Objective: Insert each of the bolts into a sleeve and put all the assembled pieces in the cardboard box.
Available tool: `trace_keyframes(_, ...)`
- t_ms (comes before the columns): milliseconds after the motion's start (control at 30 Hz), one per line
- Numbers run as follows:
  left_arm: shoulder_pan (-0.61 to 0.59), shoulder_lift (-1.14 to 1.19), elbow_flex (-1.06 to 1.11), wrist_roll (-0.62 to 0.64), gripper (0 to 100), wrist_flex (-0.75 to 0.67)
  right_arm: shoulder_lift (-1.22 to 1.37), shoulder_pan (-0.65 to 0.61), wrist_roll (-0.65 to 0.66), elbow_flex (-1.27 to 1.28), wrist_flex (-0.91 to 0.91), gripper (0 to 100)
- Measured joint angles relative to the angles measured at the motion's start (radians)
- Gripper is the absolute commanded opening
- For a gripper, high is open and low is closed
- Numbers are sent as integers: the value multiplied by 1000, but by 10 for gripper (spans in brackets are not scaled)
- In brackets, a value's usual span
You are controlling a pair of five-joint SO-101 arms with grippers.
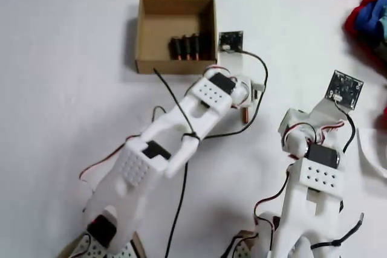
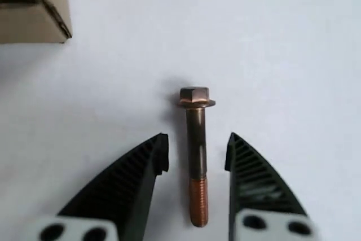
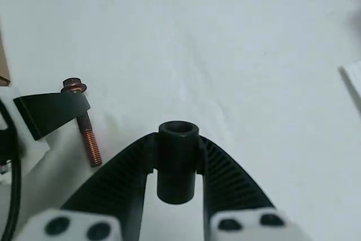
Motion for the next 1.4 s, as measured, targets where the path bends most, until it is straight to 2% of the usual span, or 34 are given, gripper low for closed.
trace_keyframes(233,0,87,-57,0,227,-3,0,0,0,2,0,19)
trace_keyframes(467,0,236,-316,0,221,114,0,0,0,3,0,19)
trace_keyframes(633,-2,348,-523,-2,98,218,0,0,0,3,0,19)
trace_keyframes(700,-2,388,-597,-43,27,250,0,0,0,3,0,19)
trace_keyframes(833,0,434,-697,-117,24,301,0,0,0,3,0,19)
trace_keyframes(1033,0,439,-752,-135,25,470,0,0,0,3,0,19)
trace_keyframes(1167,-6,439,-810,-144,26,681,0,0,0,3,0,19)
trace_keyframes(1267,-9,439,-832,-230,27,806,0,0,0,3,0,19)
trace_keyframes(1400,-23,439,-832,-361,27,833,0,0,0,3,0,19)
